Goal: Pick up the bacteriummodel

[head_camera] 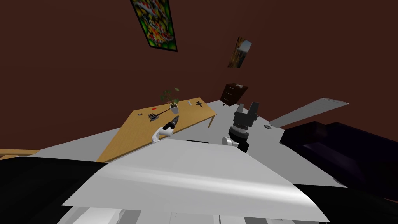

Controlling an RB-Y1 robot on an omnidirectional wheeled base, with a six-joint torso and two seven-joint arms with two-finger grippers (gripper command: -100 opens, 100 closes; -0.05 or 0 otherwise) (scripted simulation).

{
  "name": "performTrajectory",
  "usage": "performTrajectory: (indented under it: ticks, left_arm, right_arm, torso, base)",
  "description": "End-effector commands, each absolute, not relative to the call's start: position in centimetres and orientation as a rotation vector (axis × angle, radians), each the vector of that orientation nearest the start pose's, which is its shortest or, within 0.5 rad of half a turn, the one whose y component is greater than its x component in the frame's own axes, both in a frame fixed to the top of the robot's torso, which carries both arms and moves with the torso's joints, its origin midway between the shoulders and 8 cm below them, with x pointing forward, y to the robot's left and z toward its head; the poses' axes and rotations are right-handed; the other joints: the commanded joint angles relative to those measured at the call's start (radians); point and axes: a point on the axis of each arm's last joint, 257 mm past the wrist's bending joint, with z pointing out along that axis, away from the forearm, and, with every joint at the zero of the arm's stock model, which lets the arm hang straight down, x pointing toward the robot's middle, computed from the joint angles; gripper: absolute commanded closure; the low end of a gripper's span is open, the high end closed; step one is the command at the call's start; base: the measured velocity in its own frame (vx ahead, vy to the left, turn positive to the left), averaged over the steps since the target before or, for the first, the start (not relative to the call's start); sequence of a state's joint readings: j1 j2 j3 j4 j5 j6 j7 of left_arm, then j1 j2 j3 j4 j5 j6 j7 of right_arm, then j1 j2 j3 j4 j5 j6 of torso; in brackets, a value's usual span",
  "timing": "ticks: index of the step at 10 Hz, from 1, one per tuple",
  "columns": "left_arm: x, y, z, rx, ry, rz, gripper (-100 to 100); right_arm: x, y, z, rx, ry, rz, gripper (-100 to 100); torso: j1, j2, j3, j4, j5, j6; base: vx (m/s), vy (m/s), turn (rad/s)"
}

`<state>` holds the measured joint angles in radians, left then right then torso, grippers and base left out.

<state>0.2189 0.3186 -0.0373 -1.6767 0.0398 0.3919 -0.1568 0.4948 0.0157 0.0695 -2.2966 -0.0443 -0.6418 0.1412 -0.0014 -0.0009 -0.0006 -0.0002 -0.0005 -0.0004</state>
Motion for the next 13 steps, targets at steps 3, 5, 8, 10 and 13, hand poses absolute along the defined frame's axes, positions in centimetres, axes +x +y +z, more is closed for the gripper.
performTrajectory:
  ticks: [3,5,8,10,13]
  left_arm:
    - [43.6,36.5,-38.9,-1.275,1.801,-0.499,-100]
    - [43.2,37.4,-40.0,-1.299,1.828,-0.457,-100]
    - [41.7,39.8,-42.6,-1.367,1.893,-0.342,-100]
    - [40.7,41.1,-43.8,-1.4,1.923,-0.281,-100]
    - [40.4,41.7,-44.2,-1.412,1.933,-0.254,-100]
  right_arm:
    - [31.6,-26.1,5.8,0.533,0.483,1.296,0]
    - [31.6,-26.1,5.8,0.533,0.483,1.296,0]
    - [31.6,-26.1,5.8,0.533,0.483,1.296,0]
    - [31.6,-26.1,5.8,0.533,0.483,1.296,0]
    - [31.6,-26.1,5.8,0.533,0.483,1.296,0]
  torso:
    - [0.0,-0.001,0.0,0.0,0.0,0.0]
    - [0.0,0.0,0.0,0.0,0.0,0.0]
    - [0.0,0.0,0.0,0.0,0.0,0.0]
    - [0.0,-0.001,0.0,0.0,0.0,0.0]
    - [0.002,0.001,0.0,0.0,0.0,0.0]
  base:
    - [0.021,-0.022,-0.028]
    - [0.012,-0.016,-0.018]
    - [0.017,-0.02,-0.033]
    - [0.024,-0.016,-0.02]
    - [0.003,-0.001,-0.004]
